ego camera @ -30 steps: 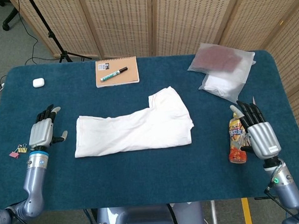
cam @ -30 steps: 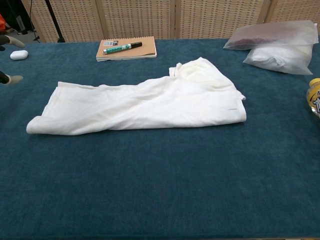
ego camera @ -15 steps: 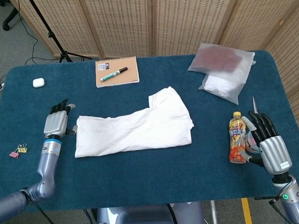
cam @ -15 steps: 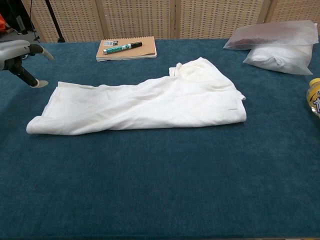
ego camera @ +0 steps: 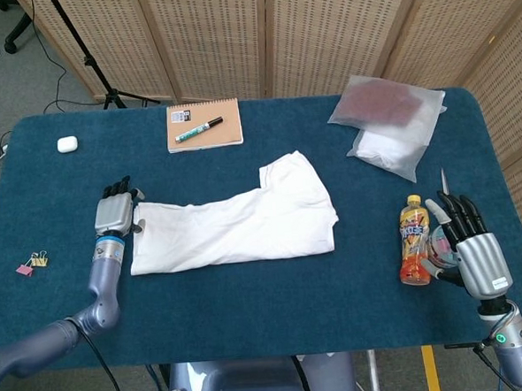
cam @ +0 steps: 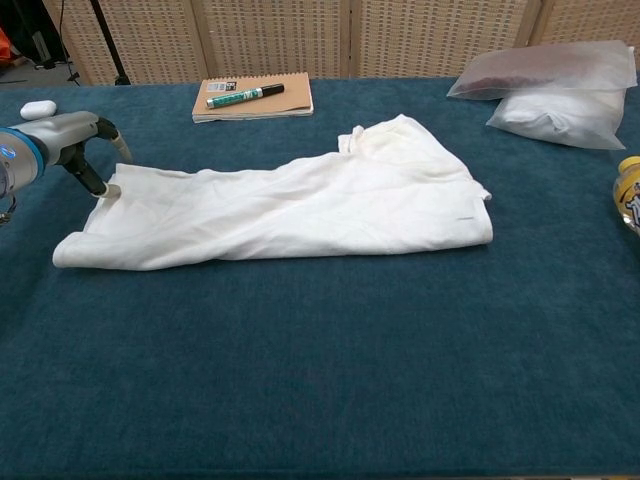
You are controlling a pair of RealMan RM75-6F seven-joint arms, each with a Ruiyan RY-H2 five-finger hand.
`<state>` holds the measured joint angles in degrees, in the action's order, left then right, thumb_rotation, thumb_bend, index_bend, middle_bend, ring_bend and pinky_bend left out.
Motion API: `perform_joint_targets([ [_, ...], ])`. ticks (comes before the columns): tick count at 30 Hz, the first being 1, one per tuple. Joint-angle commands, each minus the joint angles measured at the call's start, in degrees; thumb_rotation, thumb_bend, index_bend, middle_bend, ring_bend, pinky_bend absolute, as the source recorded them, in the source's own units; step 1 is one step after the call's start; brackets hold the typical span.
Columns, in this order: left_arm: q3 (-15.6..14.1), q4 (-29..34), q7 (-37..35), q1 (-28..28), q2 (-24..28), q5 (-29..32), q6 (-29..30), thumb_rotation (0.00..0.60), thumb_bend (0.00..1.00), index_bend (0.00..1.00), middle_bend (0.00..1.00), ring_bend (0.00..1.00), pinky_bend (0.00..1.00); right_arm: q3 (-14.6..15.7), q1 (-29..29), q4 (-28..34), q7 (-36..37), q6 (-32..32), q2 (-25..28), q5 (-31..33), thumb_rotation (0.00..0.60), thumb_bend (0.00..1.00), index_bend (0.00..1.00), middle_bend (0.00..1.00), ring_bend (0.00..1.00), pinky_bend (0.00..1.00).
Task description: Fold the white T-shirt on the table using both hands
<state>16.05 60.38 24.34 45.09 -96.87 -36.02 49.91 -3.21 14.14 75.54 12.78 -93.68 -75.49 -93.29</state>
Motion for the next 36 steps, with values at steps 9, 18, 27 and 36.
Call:
perform_joint_targets([
  [9,1.08,-3.22,0.32,0.04,-2.42,1.32,0.23,0.6,0.35,0.38,0.0,0.0,0.0,-0.36,-0.23,-0.15,0.47,0.81,-0.1,-0.2,0.6,0.0,0.0,0.0,0.0,0.0],
  [18,1.52,-3.61,0.14,-0.63,-3.13,1.32,0.79,0.6,0.35,0.51,0.0,0.0,0.0,-0.52,-0.46,0.14,0.9,1.29,0.07,-0.38,0.6,0.0,0.0,0.0,0.0,0.0],
  [27,2.03,-4.94,0.95,-0.76,-4.39,1.05,1.74,0.6,0.39,0.6,0.0,0.0,0.0,-0.67,-0.53,0.15,1.33,1.91,0.19,-0.47,0.6,0.0,0.0,0.0,0.0,0.0],
  [36,3.06,-5.07,0.73,-1.06,-4.23,0.83,1.73,0.6,0.54,0.67,0.0,0.0,0.0,-0.76,-0.64,0.32,1.48,2.33,0.34,-0.54,0.6,0.0,0.0,0.0,0.0,0.0],
])
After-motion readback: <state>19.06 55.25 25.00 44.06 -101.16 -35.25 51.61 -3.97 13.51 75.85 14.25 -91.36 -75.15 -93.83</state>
